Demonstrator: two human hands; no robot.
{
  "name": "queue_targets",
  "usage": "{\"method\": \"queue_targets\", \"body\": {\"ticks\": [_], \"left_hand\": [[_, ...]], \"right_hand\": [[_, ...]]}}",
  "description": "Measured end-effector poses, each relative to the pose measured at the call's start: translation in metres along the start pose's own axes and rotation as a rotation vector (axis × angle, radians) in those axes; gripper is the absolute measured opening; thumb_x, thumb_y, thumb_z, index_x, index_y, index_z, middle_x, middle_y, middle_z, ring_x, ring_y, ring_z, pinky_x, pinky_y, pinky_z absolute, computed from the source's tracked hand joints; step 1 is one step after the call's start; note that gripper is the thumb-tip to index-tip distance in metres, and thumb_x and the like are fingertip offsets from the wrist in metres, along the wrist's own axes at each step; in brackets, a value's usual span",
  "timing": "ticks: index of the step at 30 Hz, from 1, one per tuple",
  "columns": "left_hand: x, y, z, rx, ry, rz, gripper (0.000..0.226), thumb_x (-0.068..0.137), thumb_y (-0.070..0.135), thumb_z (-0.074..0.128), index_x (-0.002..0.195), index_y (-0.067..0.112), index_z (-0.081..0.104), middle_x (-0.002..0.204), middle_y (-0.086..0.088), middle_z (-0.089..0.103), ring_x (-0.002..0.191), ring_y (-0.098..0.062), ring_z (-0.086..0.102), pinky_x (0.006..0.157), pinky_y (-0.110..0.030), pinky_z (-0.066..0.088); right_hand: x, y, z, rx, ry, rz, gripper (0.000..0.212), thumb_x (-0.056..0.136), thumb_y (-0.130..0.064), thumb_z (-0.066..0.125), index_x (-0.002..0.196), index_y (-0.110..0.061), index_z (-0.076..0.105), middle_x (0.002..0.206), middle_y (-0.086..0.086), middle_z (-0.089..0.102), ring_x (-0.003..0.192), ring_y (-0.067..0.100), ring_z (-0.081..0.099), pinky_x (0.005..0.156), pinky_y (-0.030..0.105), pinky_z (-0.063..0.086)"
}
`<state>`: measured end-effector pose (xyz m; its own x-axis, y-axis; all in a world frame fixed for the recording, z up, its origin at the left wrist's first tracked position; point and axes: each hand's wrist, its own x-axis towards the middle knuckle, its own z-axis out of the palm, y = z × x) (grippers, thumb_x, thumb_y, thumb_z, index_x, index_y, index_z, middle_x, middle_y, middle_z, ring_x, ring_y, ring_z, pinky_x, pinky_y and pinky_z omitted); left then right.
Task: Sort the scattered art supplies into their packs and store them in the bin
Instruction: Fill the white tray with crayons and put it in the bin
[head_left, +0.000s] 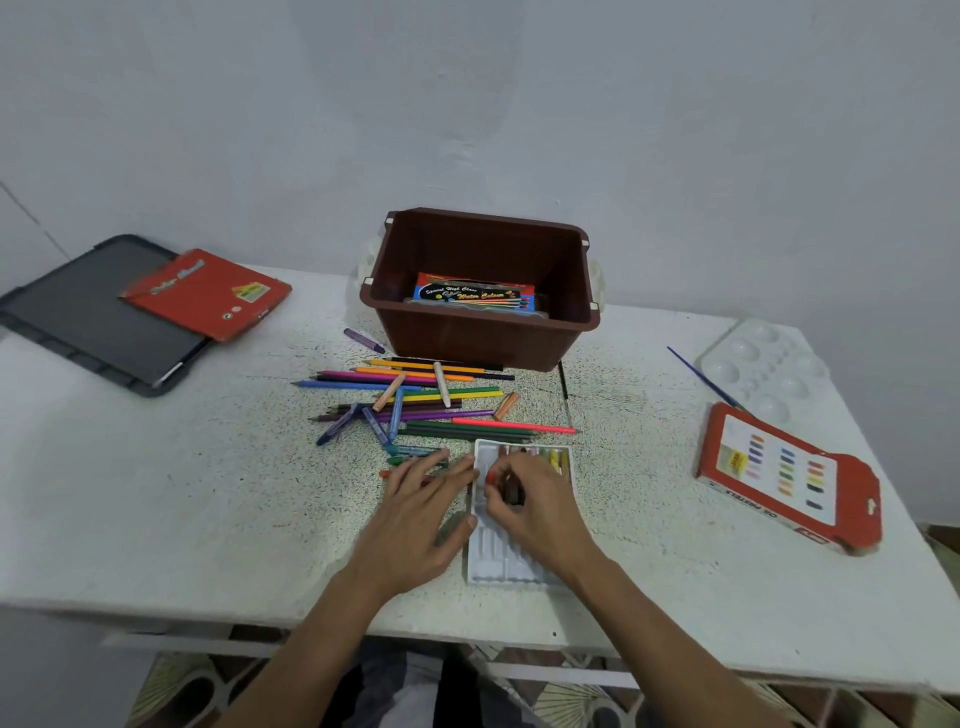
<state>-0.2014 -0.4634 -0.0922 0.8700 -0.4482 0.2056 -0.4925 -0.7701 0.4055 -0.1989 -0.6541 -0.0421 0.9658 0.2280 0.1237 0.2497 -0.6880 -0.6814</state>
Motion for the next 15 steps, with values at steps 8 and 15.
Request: {"method": "queue_targets", "body": {"ticks": [8,15], "left_hand": [[0.0,-0.001,-0.001,0.009,-0.014,-0.002,0.051,0.101,0.055,0.036,0.146,0.031,0.039,0.155,0.019,0.034,0.148,-0.007,0.016,0.119,-0.04,0.013],[0.0,0.0,-0.001,0.008,-0.011,-0.008,0.053,0.1,0.055,0.036,0.147,0.031,0.039,0.154,0.017,0.035,0.148,-0.006,0.014,0.119,-0.038,0.01]], "right_hand": [[0.011,0.002,-0.01,0.091,0.05,0.062,0.021,0.094,-0.021,0.063,0.114,-0.018,0.061,0.083,-0.008,0.065,0.075,0.008,0.061,0.067,0.026,0.052],[0.021,0.001,-0.009,0.037,-0.008,0.086,0.022,0.094,-0.024,0.062,0.116,-0.019,0.058,0.081,-0.005,0.067,0.073,0.008,0.063,0.07,0.039,0.055]]}}
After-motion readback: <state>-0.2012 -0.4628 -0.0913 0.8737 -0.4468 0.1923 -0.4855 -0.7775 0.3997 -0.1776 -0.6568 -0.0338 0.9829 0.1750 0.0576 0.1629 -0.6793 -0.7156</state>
